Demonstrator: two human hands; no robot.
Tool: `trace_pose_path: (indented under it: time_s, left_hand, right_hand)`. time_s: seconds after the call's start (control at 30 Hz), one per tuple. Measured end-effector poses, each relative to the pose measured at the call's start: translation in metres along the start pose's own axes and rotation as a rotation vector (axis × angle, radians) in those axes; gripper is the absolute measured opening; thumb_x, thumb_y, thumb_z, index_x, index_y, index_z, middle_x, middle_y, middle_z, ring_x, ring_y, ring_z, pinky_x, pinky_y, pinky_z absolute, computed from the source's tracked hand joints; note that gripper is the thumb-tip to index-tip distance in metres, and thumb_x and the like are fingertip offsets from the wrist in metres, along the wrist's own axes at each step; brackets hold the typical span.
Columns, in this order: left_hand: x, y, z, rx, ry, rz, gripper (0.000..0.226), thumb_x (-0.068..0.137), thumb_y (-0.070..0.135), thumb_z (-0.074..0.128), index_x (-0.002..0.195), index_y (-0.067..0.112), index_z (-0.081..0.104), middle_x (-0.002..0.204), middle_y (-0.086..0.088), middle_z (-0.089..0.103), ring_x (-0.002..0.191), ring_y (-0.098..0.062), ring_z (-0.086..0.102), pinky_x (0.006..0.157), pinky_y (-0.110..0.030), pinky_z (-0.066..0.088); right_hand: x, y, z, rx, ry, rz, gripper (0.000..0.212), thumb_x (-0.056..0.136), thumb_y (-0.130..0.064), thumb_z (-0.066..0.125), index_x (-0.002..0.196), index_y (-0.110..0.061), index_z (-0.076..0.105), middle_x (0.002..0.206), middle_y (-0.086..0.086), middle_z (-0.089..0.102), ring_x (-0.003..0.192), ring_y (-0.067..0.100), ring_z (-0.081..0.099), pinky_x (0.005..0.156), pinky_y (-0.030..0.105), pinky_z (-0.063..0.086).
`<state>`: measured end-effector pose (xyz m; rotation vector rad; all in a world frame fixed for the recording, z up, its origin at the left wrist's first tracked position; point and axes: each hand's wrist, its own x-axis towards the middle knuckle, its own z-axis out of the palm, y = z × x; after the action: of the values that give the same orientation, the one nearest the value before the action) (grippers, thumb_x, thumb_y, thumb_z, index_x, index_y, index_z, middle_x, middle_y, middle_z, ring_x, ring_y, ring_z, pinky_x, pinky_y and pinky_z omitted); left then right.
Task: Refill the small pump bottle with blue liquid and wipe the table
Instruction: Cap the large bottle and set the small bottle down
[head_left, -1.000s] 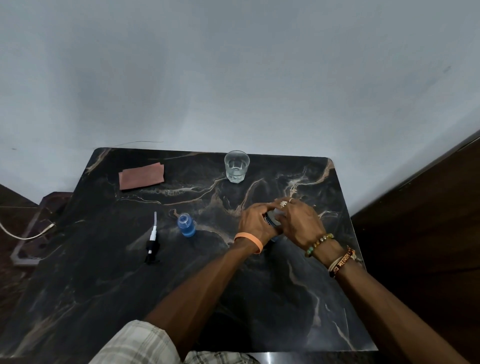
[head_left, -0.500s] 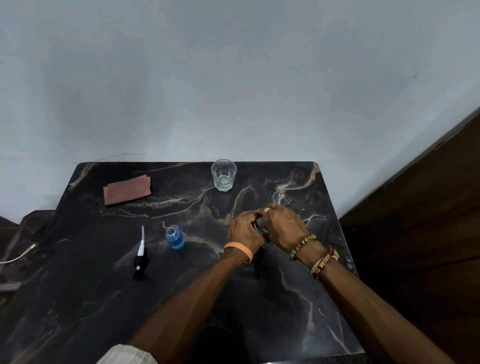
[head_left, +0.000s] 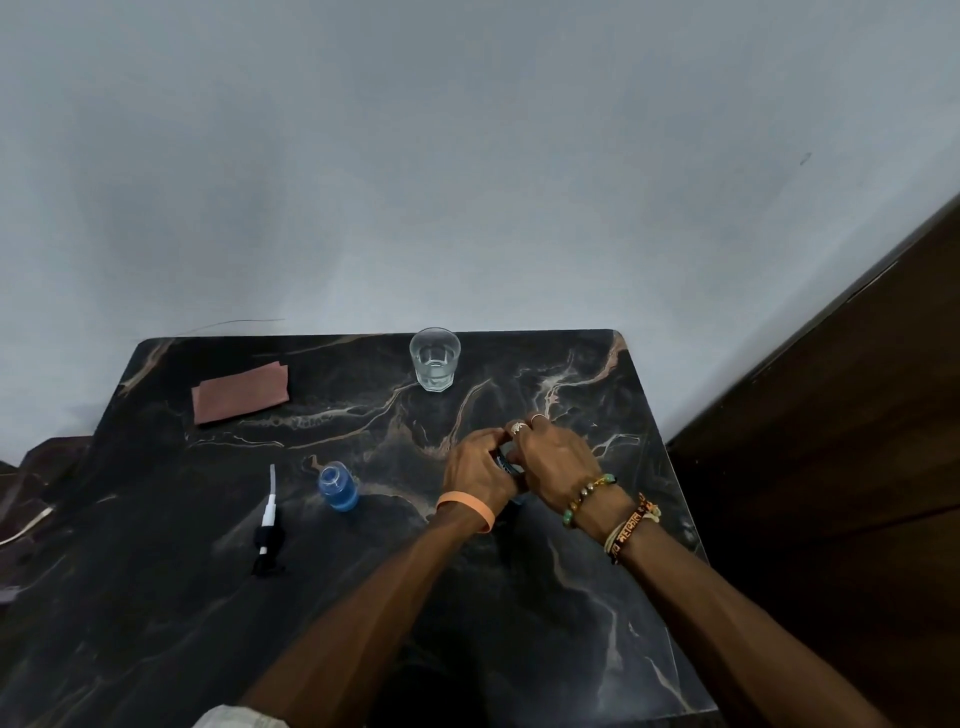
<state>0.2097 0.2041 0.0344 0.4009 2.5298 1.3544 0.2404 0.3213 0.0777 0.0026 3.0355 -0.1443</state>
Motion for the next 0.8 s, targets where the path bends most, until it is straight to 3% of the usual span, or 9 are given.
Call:
trace_pose_path:
  time_s: [0.1, 0.23, 0.37, 0.57, 0.7, 0.8]
  left_hand:
    - [-0.002, 0.002, -0.002, -0.011, -0.004, 0.014, 0.045, 0.056, 0.038, 0.087, 0.096, 0.025, 0.069, 0.093, 0.014, 0.063, 0.082, -0.001, 0.061, 0.069, -0.008, 0.045]
    - [-0.001, 0.002, -0.001, -0.008, -0.005, 0.023, 0.050, 0.055, 0.037, 0.088, 0.100, 0.023, 0.070, 0.099, 0.010, 0.066, 0.086, -0.004, 0.061, 0.076, -0.017, 0.051]
    - [0.001, 0.001, 0.000, 0.006, -0.010, 0.015, 0.049, 0.057, 0.034, 0.088, 0.101, 0.022, 0.071, 0.100, 0.007, 0.068, 0.088, -0.006, 0.063, 0.079, -0.026, 0.056]
    - [0.001, 0.000, 0.000, -0.010, -0.005, 0.012, 0.052, 0.058, 0.031, 0.089, 0.104, 0.023, 0.068, 0.100, 0.009, 0.068, 0.089, -0.005, 0.062, 0.080, -0.020, 0.052]
    - [0.001, 0.000, -0.001, -0.003, -0.012, 0.027, 0.041, 0.060, 0.031, 0.087, 0.097, 0.025, 0.070, 0.090, 0.013, 0.067, 0.082, -0.001, 0.062, 0.071, -0.013, 0.050]
    - [0.002, -0.001, 0.000, -0.008, -0.009, 0.028, 0.039, 0.060, 0.032, 0.087, 0.095, 0.024, 0.071, 0.088, 0.012, 0.068, 0.082, -0.001, 0.063, 0.074, -0.016, 0.052]
  right_hand:
    - [0.002, 0.007, -0.004, 0.070, -0.039, 0.007, 0.036, 0.085, -0.026, 0.067, 0.118, -0.022, 0.052, 0.105, 0.001, 0.051, 0.085, 0.020, 0.058, 0.068, 0.031, 0.052]
    - [-0.002, 0.006, -0.003, 0.010, -0.043, -0.011, 0.044, 0.082, -0.025, 0.070, 0.121, -0.021, 0.050, 0.108, 0.001, 0.049, 0.085, 0.019, 0.058, 0.069, 0.031, 0.053]
    - [0.002, 0.002, -0.011, 0.029, -0.077, 0.003, 0.034, 0.086, -0.026, 0.066, 0.116, -0.017, 0.054, 0.109, 0.003, 0.051, 0.088, 0.023, 0.061, 0.073, 0.036, 0.055]
    - [0.000, -0.003, -0.022, -0.166, -0.070, -0.040, 0.028, 0.093, -0.028, 0.053, 0.116, -0.013, 0.050, 0.110, 0.007, 0.058, 0.089, 0.027, 0.064, 0.067, 0.038, 0.051]
    - [0.005, -0.002, -0.024, -0.126, -0.130, -0.058, 0.031, 0.095, -0.033, 0.046, 0.120, -0.014, 0.044, 0.111, 0.009, 0.055, 0.089, 0.028, 0.063, 0.072, 0.041, 0.054]
    - [0.006, 0.001, -0.022, -0.174, -0.155, -0.099, 0.035, 0.095, -0.032, 0.046, 0.125, -0.013, 0.042, 0.111, 0.009, 0.053, 0.090, 0.028, 0.062, 0.070, 0.039, 0.052]
